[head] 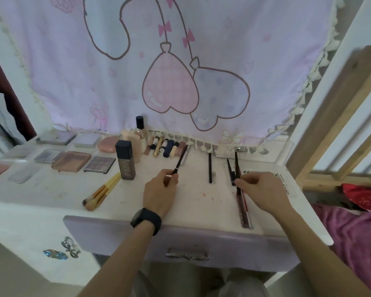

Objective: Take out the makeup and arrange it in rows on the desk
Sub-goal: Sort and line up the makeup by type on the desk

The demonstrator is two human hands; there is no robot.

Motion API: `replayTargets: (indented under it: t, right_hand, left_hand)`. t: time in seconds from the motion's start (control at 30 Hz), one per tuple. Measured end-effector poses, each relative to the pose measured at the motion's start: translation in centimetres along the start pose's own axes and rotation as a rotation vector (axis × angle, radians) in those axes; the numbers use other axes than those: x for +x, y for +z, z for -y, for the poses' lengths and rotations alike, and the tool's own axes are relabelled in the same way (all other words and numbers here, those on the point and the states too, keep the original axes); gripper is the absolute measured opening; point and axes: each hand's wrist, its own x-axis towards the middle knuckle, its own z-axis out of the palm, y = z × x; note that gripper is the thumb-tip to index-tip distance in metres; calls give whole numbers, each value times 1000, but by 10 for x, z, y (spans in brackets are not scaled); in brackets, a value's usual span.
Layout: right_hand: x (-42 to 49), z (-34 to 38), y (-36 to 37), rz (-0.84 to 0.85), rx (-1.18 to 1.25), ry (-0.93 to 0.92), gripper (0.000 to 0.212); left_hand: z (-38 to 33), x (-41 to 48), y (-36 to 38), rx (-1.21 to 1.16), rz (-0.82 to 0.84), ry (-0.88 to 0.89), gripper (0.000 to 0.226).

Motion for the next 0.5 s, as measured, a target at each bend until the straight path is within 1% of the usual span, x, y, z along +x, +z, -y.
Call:
replayTargets:
  t: [0.13,0.3,0.5]
  right_hand:
    - [36,12,14,29,-177,60,15]
    - [64,21,32,73,-341,71,22]
    - [74,22,48,35,-440,43,7]
  left_hand:
    - [5,0,1,122,21,72,28]
    - [11,4,5,156,22,81,27]
    - [12,5,5,160,19,114,25]
